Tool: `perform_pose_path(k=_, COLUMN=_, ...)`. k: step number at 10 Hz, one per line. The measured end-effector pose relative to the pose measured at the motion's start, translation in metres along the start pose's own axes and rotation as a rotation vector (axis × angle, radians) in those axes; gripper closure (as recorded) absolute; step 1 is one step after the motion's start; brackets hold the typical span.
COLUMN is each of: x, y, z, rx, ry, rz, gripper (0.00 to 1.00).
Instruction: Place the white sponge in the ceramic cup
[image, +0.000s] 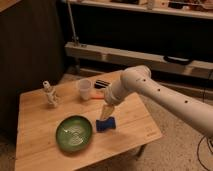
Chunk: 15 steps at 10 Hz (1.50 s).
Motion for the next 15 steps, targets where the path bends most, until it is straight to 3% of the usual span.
perform_pose_path(k=2, x=-0.010, y=0.000, z=0.016, rx=-0.003, ry=-0.009, rz=0.025, gripper=0.20)
perform_pose_path(k=5, x=-0.027, y=-0.015, z=0.045, rx=0.025, ry=-0.074, rz=0.042, gripper=0.20)
perform_pose_path(k=12, x=-0.054, y=-0.033, z=0.087, rx=0.032, ry=-0.148, rz=0.062, gripper=0.20)
perform_pose_path(k=15, x=-0.060, y=-0.037, z=0.102, rx=0.038, ry=-0.160, rz=0.078, gripper=0.20)
